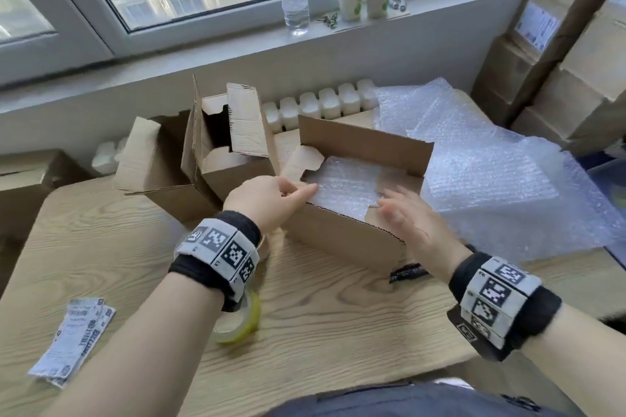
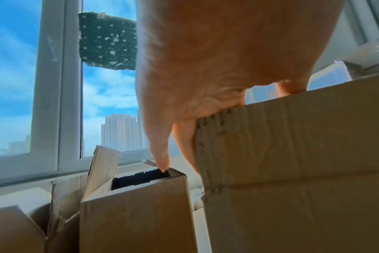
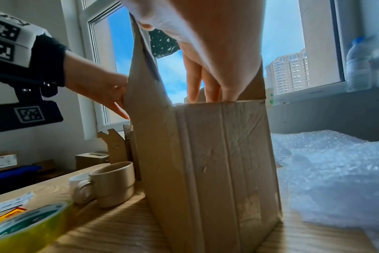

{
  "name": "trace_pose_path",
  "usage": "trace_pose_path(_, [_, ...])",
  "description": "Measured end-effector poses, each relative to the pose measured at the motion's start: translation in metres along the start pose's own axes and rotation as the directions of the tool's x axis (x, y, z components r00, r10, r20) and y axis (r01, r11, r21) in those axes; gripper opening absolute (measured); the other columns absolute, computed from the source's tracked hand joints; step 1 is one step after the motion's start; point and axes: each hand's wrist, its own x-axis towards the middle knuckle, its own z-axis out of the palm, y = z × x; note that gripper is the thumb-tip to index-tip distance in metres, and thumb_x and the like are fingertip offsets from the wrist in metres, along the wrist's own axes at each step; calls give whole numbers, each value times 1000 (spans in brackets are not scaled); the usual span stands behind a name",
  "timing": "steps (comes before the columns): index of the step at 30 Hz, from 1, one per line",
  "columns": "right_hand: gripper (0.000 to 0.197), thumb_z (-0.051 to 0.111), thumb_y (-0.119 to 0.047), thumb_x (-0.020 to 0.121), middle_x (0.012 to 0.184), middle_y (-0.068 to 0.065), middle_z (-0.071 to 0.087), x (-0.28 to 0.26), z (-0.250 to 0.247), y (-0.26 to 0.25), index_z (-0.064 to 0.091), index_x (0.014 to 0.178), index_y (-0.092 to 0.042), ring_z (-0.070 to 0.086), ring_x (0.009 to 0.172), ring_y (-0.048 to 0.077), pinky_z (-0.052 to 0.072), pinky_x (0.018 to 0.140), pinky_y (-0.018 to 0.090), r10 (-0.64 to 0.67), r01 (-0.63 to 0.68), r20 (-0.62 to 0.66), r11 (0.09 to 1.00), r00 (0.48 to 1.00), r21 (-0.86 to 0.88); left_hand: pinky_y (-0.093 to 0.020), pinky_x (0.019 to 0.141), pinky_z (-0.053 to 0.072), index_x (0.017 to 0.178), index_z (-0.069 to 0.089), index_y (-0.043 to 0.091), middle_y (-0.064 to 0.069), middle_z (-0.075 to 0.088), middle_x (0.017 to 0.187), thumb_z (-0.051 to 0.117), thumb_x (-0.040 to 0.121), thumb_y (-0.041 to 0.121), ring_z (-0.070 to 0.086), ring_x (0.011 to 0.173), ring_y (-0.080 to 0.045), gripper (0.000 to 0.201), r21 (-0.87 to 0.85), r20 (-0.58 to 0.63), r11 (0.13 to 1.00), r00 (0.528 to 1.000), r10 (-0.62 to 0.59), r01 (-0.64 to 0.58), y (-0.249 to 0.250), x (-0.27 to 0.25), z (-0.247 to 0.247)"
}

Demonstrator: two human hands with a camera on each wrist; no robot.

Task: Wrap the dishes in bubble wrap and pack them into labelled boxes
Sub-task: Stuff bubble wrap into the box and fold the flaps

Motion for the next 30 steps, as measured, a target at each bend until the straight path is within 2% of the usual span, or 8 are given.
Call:
trace_pose_path(5, [83,52,-76,68,156,-4,18,-2,-1,-19,46,136,-28,2,144,7,8,116,38,97,-69,123,974,988,-214,-34,85,52,101,69,28,9,70,97,49,63,85,63,89,-10,72,110,164,989,983,77,-96,-6,2,-14])
trace_pose_path(8, [48,66,-42,82,153,0,27,2,-2,-21,56,126,-25,11,144,10,12,115,34,105,-79,87,963,991,-259,-32,82,51,103,65,30,8,65,98,67,69,63,59,94,-13,48,256,208,957,975,81,-134,-6,5,-18])
trace_pose_path(10, [36,67,-35,82,132,-1,53,4,-4,-21,65,115,-21,36,133,12,29,104,26,122,-124,-20,977,992,-173,-31,84,49,109,64,30,5,63,109,66,76,49,57,100,-15,38,256,126,954,984,127,-156,-7,10,-14])
trace_pose_path(12, [30,69,-35,80,98,-9,63,3,-6,-22,68,105,-17,56,99,7,39,79,19,145,-156,-121,984,982,-89,-30,90,45,118,60,29,4,59,121,65,79,46,53,111,-16,43,170,2,974,988,153,-151,-10,15,-7])
trace_pose_path(15, [28,73,-30,79,85,-8,62,4,-7,-19,65,101,-15,53,77,6,37,66,15,109,-152,-257,976,960,-156,-33,95,42,136,44,26,3,43,138,69,79,43,46,123,-16,65,76,-175,986,971,161,-150,-12,18,6])
trace_pose_path(20, [59,74,-13,74,124,4,50,7,-6,-8,50,129,-15,51,114,20,42,97,28,22,-108,-280,949,960,-297,-37,97,42,139,37,19,-4,35,139,72,79,37,43,123,-24,71,86,-270,993,957,103,-83,-12,21,27])
trace_pose_path(26, [113,80,-31,68,156,8,-6,14,-16,-11,2,150,-27,-1,143,26,14,116,38,-9,-158,-324,860,946,-486,-40,99,41,143,31,20,-9,33,143,70,81,35,44,124,-28,75,1,-240,1000,971,10,-10,-10,24,33])
trace_pose_path(30, [116,80,-35,68,154,5,11,29,-26,-9,-1,151,-21,4,144,25,8,117,37,-6,-148,-294,854,956,-499,-36,95,41,147,23,19,-11,30,146,67,85,33,47,122,-26,78,-49,-175,998,984,-42,34,-8,24,32])
